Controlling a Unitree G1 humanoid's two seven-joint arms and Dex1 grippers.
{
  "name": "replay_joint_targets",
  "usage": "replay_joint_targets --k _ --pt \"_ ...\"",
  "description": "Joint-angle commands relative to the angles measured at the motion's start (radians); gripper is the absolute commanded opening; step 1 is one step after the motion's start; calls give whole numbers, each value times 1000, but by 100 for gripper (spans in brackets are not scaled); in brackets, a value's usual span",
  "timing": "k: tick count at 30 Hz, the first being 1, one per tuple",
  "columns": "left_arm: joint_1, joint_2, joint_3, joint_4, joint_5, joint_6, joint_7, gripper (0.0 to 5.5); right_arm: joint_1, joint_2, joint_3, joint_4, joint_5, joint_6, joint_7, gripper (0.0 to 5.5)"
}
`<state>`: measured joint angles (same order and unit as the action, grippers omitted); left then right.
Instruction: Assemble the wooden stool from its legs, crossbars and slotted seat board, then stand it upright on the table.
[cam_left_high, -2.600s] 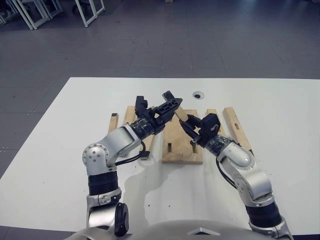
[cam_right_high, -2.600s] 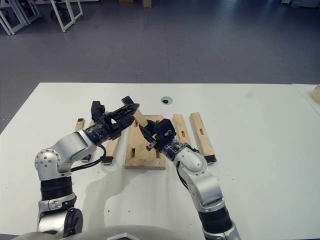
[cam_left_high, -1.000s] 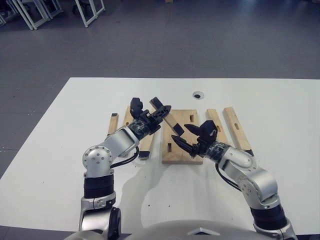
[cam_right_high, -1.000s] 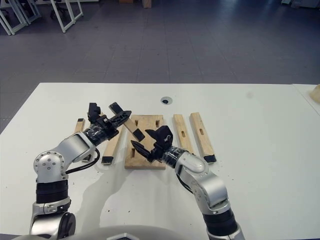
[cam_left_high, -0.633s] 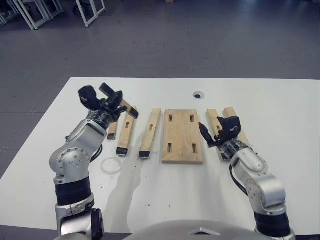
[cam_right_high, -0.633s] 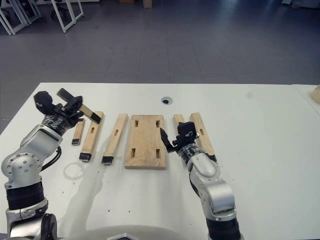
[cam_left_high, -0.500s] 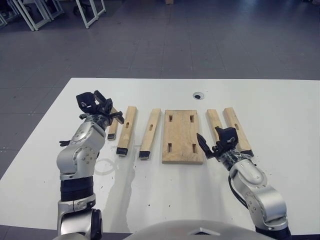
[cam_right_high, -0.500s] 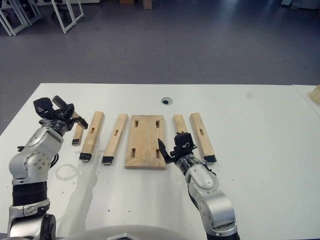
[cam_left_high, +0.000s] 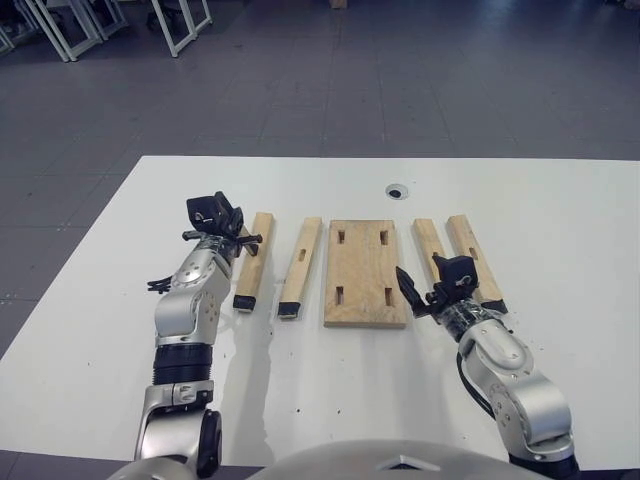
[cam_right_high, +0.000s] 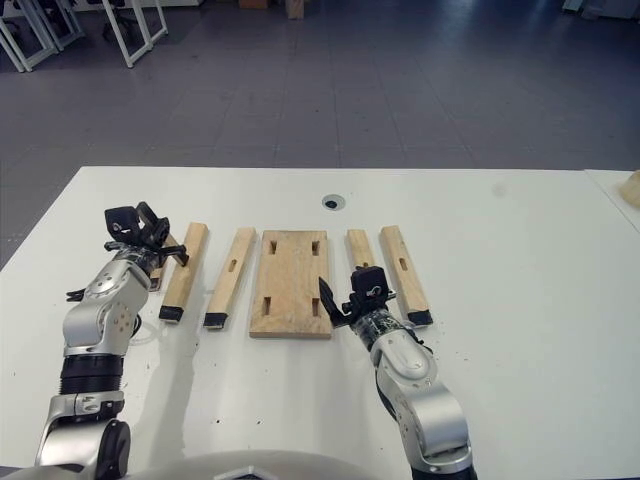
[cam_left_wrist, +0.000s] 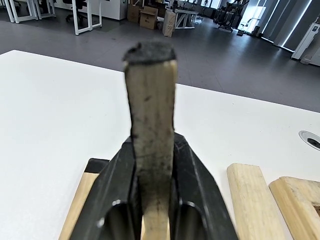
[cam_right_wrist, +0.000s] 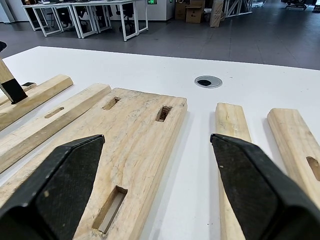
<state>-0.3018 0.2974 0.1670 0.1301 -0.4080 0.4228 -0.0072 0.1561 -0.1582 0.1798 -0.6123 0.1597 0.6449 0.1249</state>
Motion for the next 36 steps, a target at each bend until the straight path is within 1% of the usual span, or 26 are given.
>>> replay_joint_targets --k 1,8,16,19,23,25,28,32,36 --pt "-30 -7 -5 32 39 -17 -32 42 -10 7 1 4 -2 14 -3 392" --pt "49 -31 -1 -1 72 -3 -46 42 -17 9 -5 3 -1 21 -6 392" --pt "33 -29 45 13 70 -10 -50 42 -27 2 -5 6 -1 25 0 392" --pt "87 -58 11 -1 95 -31 -62 42 -27 3 -3 7 -3 24 -1 392" --pt "227 -121 -30 -53 115 -87 -73 42 -29 0 -5 5 -4 25 1 392" --pt "317 -131 -72 -63 156 -144 -90 42 -26 -3 -8 0 -3 28 1 392" --pt "396 -118 -119 -52 220 -194 -103 42 -25 -8 -10 -3 -3 33 4 392" --pt "452 -116 -130 -47 250 -208 -104 42 -25 -13 -12 -6 -2 37 7 392" --pt "447 -123 -107 -33 236 -183 -88 42 -29 -11 -11 -3 -4 37 6 392"
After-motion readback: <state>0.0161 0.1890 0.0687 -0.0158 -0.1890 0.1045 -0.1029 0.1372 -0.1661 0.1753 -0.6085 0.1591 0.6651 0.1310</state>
